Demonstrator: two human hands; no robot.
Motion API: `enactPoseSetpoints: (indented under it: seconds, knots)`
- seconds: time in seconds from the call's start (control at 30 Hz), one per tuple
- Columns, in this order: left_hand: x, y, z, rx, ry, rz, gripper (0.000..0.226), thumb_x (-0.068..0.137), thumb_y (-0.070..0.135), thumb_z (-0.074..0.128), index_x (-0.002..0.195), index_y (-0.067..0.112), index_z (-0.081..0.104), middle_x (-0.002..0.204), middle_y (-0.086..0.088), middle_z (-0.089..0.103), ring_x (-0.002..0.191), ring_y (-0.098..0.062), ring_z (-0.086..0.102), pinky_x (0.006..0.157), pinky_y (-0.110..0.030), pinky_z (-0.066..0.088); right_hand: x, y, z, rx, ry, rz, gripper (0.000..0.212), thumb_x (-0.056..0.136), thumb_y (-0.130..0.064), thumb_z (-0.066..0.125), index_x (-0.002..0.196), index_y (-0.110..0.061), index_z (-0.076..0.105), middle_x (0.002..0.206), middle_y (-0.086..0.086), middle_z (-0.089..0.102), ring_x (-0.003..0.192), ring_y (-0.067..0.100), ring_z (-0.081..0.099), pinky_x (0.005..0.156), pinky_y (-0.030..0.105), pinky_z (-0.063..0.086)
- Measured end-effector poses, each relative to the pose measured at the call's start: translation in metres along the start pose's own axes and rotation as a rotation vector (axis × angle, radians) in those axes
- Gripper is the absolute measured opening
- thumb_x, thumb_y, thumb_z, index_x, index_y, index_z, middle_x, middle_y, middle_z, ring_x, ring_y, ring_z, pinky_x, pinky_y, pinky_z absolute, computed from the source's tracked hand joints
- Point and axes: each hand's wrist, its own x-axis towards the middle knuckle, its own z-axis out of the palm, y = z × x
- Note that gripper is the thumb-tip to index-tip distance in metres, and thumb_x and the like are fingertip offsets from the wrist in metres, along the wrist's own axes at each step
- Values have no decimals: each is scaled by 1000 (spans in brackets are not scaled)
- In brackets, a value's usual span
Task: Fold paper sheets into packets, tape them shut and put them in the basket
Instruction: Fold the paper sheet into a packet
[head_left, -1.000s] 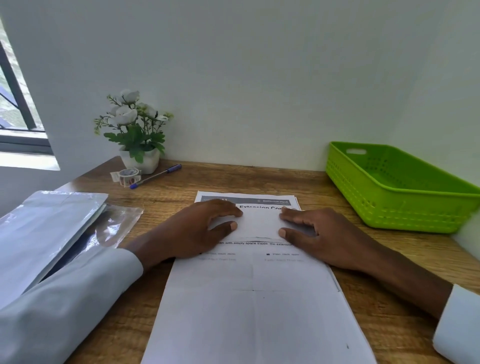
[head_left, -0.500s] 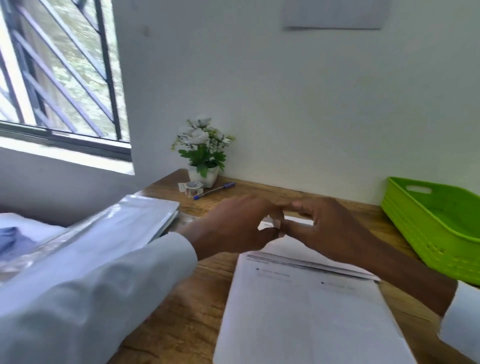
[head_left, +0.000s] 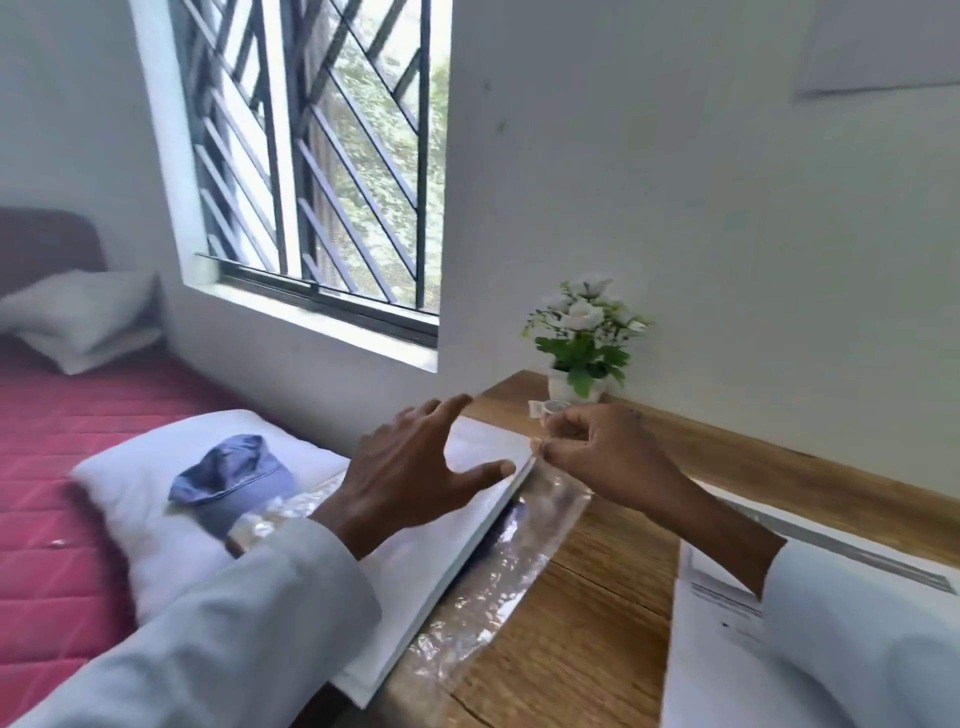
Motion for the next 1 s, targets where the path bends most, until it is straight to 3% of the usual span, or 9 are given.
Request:
enactPoseSetpoints:
  seconds: [0.1,0.2,0.37,0.5,0.6,0.7,0.8,0.93,1.0]
  knots:
    - [-4,-14,8,22,-74,-108,108,63,93,40,150,32,23,152,6,40,132,-21,46,99,-37,43,12,0,11,7,-72,59,25,84,-39,71,94,-16,69,93,2,72,87,20,69,83,43,57]
    - [-6,-17,18,31,-102,-131,115,60,97,35,152,29,19,155,7,35,137,-19,41,103,-36,39,17,1,18,73,-118,82,25,84,-37,73,101,-18,69,95,-2,73,82,14,71,81,38,59]
    - [-5,-18,27,42,-88,-126,117,59,97,32,151,27,19,154,5,36,137,-20,39,104,-36,38,19,3,26,57,-15,13,43,84,-27,75,124,-15,64,123,-1,65,105,11,62,89,27,51]
    - [-5,-20,29,42,-37,-119,119,54,99,34,149,28,23,148,3,44,131,-21,43,103,-38,40,19,1,32,144,48,-41,32,79,-20,78,110,-16,70,98,-6,71,91,11,68,83,30,58]
    - [-3,-24,28,-72,-8,-128,120,48,96,52,146,30,27,143,0,45,127,-23,44,102,-43,42,21,1,34,227,101,-21,29,77,-14,78,106,-16,71,94,-6,70,88,10,68,80,29,59]
    - [0,-29,25,-227,90,-114,111,50,73,78,142,28,34,137,-4,48,119,-26,50,99,-40,44,23,5,32,333,130,11,27,77,-11,78,102,-17,71,94,-4,71,89,11,68,79,27,58]
    - [1,-32,23,-347,178,-166,92,61,45,87,137,24,40,129,-2,56,105,-25,58,87,-32,46,24,7,29,380,131,39,26,77,-12,79,101,-18,71,95,-4,71,88,11,68,79,31,59]
    - [5,-39,23,-445,147,-349,74,70,39,83,131,20,45,103,3,69,101,-21,64,84,-30,47,23,6,28,430,96,60,29,75,-10,80,102,-15,72,95,-2,70,89,15,67,75,28,58]
    - [5,-39,24,-412,114,-387,71,72,42,80,131,19,46,102,3,68,102,-21,63,85,-30,45,22,6,28,488,83,79,29,75,-6,79,102,-14,71,97,0,70,91,17,67,76,28,58]
